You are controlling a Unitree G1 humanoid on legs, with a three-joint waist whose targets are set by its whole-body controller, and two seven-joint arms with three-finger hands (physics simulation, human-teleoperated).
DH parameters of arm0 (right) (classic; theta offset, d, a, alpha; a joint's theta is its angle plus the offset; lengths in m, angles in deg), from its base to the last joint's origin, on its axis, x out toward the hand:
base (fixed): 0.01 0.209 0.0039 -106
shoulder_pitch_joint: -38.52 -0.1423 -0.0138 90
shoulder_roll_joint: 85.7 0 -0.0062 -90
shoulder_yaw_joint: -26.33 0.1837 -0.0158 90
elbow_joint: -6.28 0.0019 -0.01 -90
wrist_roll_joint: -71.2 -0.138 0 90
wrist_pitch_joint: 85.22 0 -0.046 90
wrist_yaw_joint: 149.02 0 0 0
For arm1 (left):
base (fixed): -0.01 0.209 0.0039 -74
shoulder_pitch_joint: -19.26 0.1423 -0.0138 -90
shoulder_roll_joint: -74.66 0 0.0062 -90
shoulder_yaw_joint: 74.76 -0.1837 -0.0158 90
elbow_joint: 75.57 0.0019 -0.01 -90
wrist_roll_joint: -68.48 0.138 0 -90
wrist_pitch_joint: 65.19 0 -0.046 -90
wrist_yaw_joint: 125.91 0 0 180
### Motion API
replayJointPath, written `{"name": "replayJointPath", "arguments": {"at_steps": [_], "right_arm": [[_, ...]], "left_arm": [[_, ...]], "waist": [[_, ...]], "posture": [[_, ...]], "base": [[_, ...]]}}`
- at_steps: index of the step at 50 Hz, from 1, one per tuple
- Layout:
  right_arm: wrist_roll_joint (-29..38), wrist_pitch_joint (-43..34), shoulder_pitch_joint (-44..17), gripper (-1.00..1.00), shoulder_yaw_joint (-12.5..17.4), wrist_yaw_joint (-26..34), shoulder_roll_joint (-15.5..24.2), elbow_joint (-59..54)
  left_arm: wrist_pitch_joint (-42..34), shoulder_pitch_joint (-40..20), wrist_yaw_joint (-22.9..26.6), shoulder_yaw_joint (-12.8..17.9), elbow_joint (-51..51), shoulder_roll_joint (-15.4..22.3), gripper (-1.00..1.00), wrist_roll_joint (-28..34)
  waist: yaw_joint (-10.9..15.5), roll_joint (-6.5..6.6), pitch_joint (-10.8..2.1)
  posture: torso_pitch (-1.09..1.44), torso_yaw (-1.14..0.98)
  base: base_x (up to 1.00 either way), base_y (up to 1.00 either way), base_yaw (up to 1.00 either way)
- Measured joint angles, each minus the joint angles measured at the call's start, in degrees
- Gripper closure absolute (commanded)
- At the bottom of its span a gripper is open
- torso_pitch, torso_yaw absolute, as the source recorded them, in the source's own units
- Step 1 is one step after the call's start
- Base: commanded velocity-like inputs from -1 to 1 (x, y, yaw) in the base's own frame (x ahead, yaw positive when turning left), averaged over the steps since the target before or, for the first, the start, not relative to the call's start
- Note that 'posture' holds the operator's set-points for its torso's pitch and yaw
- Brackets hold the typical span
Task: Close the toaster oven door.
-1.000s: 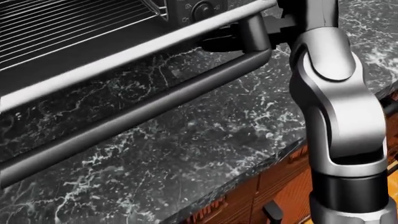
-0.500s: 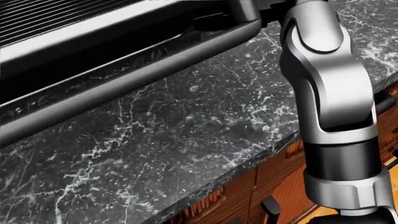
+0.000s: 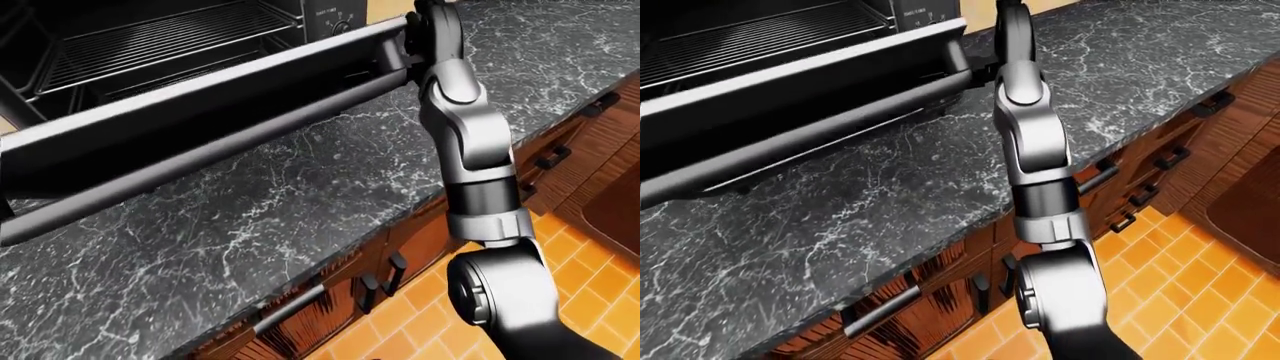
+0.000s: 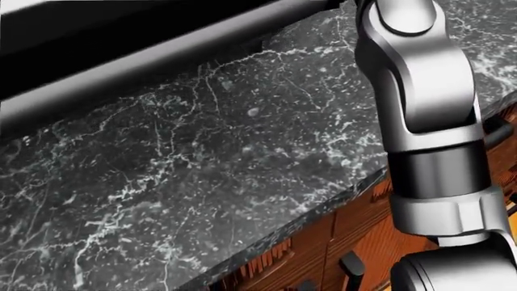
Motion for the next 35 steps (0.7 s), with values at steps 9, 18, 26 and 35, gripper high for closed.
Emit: {"name": "replayJointPath", "arguments": {"at_steps": [9,18,26,35], "right_arm": [[0.22,3.03,-2.6,-1.0,-0.11,-0.36,0.14,-4.96],[0.34,4.55,-3.58,-1.0,-0.07,-0.41,0.15,-7.2],[0.43,4.48,-4.38,-1.0,-0.35,-0.3,0.25,-8.2],[0.62,4.87,-4.87,-1.0,-0.1,-0.36,0.53,-9.12]], "left_arm": [[-1.09,1.0,0.86,0.25,-3.93,-2.63,-1.0,-0.32],[-4.12,2.69,2.39,0.45,-11.36,-6.71,-1.0,-1.86],[-4.67,4.45,5.0,1.87,-15.32,-9.17,-1.0,-2.56],[-3.8,6.4,5.65,3.94,-18.07,-13.74,-1.0,-1.67]], "waist": [[0.01,-0.03,-0.05],[-0.04,-0.18,0.01],[0.06,0.05,0.14],[0.05,-0.3,0.22]], "posture": [[0.0,0.0],[0.0,0.0],[0.0,0.0],[0.0,0.0]], "base": [[0.0,0.0,0.0],[0.0,0.0,0.0],[0.0,0.0,0.0],[0.0,0.0,0.0]]}}
